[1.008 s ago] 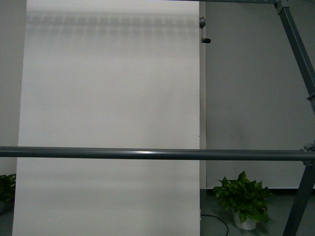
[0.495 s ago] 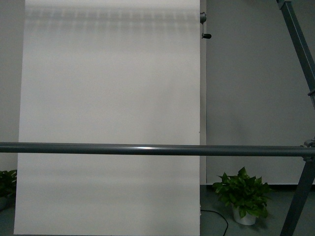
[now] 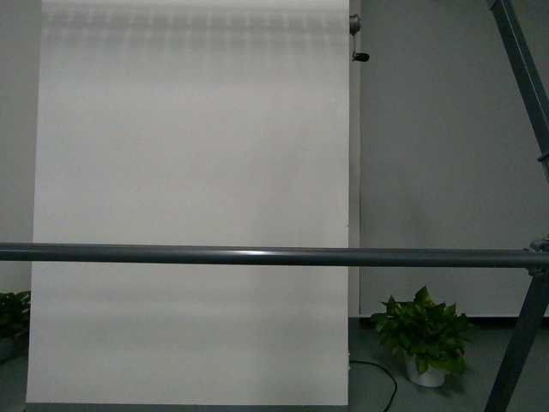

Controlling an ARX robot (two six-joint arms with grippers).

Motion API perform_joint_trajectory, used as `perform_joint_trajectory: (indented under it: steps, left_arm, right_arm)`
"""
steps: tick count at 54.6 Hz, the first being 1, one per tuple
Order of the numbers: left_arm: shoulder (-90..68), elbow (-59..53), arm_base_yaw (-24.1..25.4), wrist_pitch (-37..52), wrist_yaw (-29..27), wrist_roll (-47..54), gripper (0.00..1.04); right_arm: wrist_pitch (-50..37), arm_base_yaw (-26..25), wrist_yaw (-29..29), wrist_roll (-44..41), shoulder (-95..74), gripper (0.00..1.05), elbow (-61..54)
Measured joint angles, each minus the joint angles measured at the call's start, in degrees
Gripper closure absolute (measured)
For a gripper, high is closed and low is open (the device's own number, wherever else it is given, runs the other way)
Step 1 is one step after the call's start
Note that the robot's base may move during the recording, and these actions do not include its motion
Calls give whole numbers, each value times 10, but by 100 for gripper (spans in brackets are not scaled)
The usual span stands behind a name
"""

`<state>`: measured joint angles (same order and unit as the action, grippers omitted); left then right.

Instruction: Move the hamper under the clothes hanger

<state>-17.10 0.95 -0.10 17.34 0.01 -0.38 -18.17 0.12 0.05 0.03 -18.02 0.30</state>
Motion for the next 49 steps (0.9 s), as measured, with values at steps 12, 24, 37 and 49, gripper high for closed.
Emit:
perform_joint_trajectory:
  steps: [12,24,37,49]
  left_arm:
    - [34,0,0,-34,0,0,101]
    - [64,0,0,-64,0,0,101]
    - [166,0,0,-170,0,0,101]
    - [168,0,0,-172,0,0,101]
  right_arm:
    - [35,0,0,0,36,102,0]
    - [67,0,0,0,67,102,0]
    - [177,0,-1,0,164,102,0]
    - [181,0,-2,0,178,102,0]
